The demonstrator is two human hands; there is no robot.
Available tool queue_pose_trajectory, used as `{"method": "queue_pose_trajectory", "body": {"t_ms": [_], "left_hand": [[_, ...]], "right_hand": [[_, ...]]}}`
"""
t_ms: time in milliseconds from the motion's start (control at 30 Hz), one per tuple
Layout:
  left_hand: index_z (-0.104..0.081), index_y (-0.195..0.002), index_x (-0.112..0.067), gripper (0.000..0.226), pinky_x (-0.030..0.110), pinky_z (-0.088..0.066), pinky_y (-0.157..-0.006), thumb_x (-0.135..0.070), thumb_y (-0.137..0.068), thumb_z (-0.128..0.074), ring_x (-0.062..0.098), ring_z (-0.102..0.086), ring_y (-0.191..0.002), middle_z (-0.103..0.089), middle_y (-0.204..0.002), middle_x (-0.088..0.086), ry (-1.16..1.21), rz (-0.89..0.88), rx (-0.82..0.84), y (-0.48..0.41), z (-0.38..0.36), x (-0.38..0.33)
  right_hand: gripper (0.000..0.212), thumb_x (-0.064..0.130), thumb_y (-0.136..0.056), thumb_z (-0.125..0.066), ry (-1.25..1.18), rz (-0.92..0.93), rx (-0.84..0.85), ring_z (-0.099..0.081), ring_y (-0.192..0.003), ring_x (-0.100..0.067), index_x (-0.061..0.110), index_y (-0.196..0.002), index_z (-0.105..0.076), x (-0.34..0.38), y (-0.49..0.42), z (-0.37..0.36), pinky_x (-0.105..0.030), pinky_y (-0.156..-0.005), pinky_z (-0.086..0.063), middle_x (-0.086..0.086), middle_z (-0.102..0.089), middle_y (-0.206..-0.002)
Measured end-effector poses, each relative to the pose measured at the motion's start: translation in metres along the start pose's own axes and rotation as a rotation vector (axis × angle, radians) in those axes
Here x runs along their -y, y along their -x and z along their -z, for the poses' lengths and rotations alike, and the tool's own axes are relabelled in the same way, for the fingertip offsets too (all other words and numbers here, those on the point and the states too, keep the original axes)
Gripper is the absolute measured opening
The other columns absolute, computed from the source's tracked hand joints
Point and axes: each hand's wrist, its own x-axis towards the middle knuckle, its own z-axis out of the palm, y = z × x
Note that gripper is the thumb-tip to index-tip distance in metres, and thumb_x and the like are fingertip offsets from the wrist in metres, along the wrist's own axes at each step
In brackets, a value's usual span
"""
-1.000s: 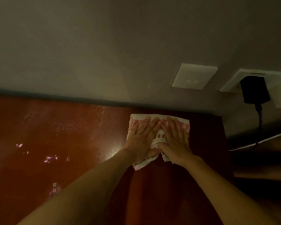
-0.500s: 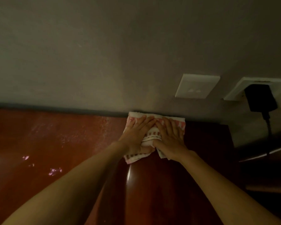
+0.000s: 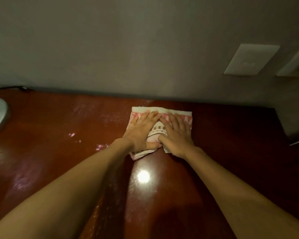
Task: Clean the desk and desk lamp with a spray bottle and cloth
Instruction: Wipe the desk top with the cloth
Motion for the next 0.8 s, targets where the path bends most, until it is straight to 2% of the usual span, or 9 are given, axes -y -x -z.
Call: {"method": "queue_pose_trajectory", "body": {"t_ms": [167,400,467,533,600,800], "left_hand": [[0.007,-0.152,-0.027,0.1,0.039,0.013,-0.114,-0.058,-0.082,-0.058,0.017,0.017,-0.146,0.013,-0.16,-0.007,-0.033,-0.03,0.027,0.074,-0.018,-0.013],[0.012,-0.151,-0.024,0.096,0.044,0.015,-0.115,-0.062,-0.086,-0.048,0.018,0.024,-0.144,0.02,-0.158,-0.005,-0.087,-0.059,0.097,0.192,-0.052,-0.05],[0.014,-0.151,-0.025,0.095,0.043,0.016,-0.115,-0.062,-0.087,-0.045,0.018,0.026,-0.143,0.023,-0.157,-0.006,-0.109,-0.066,0.111,0.224,-0.063,-0.06],[0.016,-0.15,-0.025,0.093,0.044,0.016,-0.116,-0.063,-0.088,-0.042,0.018,0.029,-0.142,0.027,-0.156,-0.007,-0.12,-0.077,0.117,0.253,-0.075,-0.067],[0.019,-0.15,-0.025,0.092,0.045,0.016,-0.116,-0.065,-0.089,-0.037,0.018,0.032,-0.14,0.03,-0.154,-0.007,-0.141,-0.092,0.119,0.28,-0.085,-0.072],[0.014,-0.151,-0.024,0.089,0.044,0.023,-0.114,-0.066,-0.088,-0.033,0.011,0.035,-0.139,0.03,-0.154,-0.01,-0.142,-0.154,0.093,0.338,-0.105,-0.07]], "right_hand": [[0.07,0.045,-0.094,-0.038,-0.014,-0.01,0.019,0.023,-0.144,-0.015,0.034,-0.152,0.001,0.031,0.073,-0.026,-0.04,-0.115,0.017,0.006,0.019,-0.159],[0.068,0.049,-0.096,-0.031,0.005,-0.066,0.048,0.029,-0.142,-0.014,0.036,-0.15,0.009,0.068,0.193,-0.073,-0.041,-0.117,0.017,0.006,0.026,-0.156],[0.07,0.056,-0.092,-0.024,0.014,-0.077,0.062,0.03,-0.141,-0.014,0.036,-0.15,0.009,0.077,0.226,-0.086,-0.04,-0.117,0.017,0.006,0.027,-0.156],[0.079,0.065,-0.079,-0.01,0.012,-0.082,0.067,0.032,-0.14,-0.013,0.036,-0.15,0.01,0.086,0.256,-0.099,-0.04,-0.116,0.017,0.006,0.028,-0.156],[0.084,0.065,-0.071,-0.001,0.014,-0.081,0.073,0.034,-0.139,-0.013,0.037,-0.148,0.014,0.095,0.282,-0.11,-0.041,-0.117,0.017,0.007,0.029,-0.155],[0.082,0.065,-0.07,0.0,-0.014,-0.111,0.106,0.036,-0.138,-0.014,0.039,-0.144,0.021,0.127,0.335,-0.132,-0.045,-0.117,0.015,0.008,0.035,-0.152]]}}
